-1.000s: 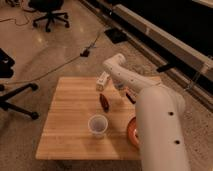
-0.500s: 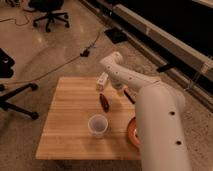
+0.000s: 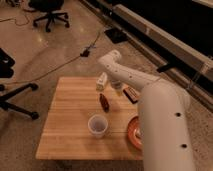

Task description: Place the pepper in the ceramic cup

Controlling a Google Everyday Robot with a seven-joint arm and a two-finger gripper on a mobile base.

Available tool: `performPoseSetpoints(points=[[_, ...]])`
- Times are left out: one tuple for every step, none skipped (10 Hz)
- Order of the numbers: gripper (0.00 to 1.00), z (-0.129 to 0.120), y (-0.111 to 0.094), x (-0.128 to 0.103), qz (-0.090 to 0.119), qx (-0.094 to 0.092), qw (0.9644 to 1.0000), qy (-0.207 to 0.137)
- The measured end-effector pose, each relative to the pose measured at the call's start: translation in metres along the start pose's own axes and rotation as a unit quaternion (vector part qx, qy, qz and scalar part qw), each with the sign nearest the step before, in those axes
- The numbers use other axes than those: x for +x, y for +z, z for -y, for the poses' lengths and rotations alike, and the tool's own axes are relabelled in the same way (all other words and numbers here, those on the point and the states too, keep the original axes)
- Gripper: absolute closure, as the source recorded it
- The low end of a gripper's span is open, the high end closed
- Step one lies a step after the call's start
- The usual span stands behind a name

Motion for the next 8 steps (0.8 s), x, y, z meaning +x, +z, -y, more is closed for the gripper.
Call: performPoseSetpoints(points=[[0.85, -0.002, -0.003, -0.001, 0.000, 0.001, 1.0000, -0.001], [0.85, -0.004, -0.006, -0.003, -0.001, 0.001, 1.0000, -0.002], [0.85, -0.007, -0.013, -0.007, -0.001, 0.003, 1.0000, -0.004], [0.85, -0.013, -0.022, -0.011, 0.000, 0.004, 1.0000, -0.006], [0.85, -0.017, -0.027, -0.011, -0.001, 0.004, 1.0000, -0.005], [0.85, -0.020, -0.030, -0.012, -0.002, 0.005, 1.0000, -0.007], [0.85, -0.024, -0.035, -0.017, -0.001, 0.005, 0.9999, -0.009], [0.85, -0.027, -0.036, -0.022, 0.000, 0.006, 0.9999, -0.010]])
